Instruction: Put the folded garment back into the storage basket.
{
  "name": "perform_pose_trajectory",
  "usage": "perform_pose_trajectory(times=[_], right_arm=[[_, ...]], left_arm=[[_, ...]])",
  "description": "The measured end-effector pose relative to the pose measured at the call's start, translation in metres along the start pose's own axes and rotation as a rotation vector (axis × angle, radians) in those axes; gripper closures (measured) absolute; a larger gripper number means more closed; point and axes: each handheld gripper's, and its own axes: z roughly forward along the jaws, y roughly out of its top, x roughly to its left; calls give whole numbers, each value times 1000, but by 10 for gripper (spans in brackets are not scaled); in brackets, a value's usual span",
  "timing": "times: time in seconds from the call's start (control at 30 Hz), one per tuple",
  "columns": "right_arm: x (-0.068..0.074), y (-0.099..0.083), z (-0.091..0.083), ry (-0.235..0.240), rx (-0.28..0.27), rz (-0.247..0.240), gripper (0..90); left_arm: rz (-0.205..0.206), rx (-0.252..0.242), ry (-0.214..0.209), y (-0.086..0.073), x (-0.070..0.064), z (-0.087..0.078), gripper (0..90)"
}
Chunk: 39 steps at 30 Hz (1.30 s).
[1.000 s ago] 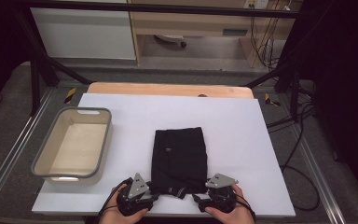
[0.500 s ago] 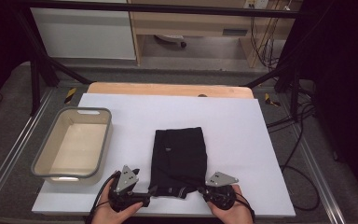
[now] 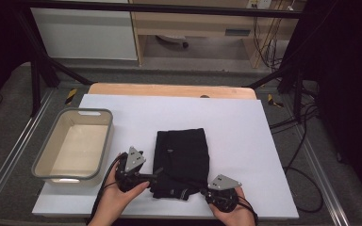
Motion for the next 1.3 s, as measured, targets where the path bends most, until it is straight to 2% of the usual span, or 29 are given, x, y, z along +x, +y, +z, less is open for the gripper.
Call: perform_pose_trajectory(times=[0.17, 0.37, 0.57, 0.7, 0.8, 0.9, 1.03, 1.17, 1.3], right_arm=[[-1, -1, 0, 6, -10, 4, 800], [-2, -2, 0, 11, -19, 8, 800], [-2, -2, 0, 10, -19, 7, 800], [-1, -2, 0, 9, -17, 1, 800], [-2, -2, 0, 12, -18, -2, 800], [-1, -2, 0, 10, -18, -8, 800], [-2, -2, 0, 13, -18, -5, 800], [-2, -2, 0, 10, -19, -7, 800], [-2, -2, 0, 15, -14, -4, 799]], left_arm=[[20, 10, 21, 12, 4, 10, 113], [27, 19, 45, 17, 11, 18, 116], [8, 17, 64, 19, 17, 26, 123], [5, 18, 90, 25, 26, 37, 127], [0, 20, 94, 27, 29, 42, 129], [7, 21, 120, 31, 35, 52, 131], [-18, 24, 140, 35, 44, 63, 139], [-22, 32, 181, 38, 55, 77, 158], [-27, 48, 198, 36, 61, 89, 179]])
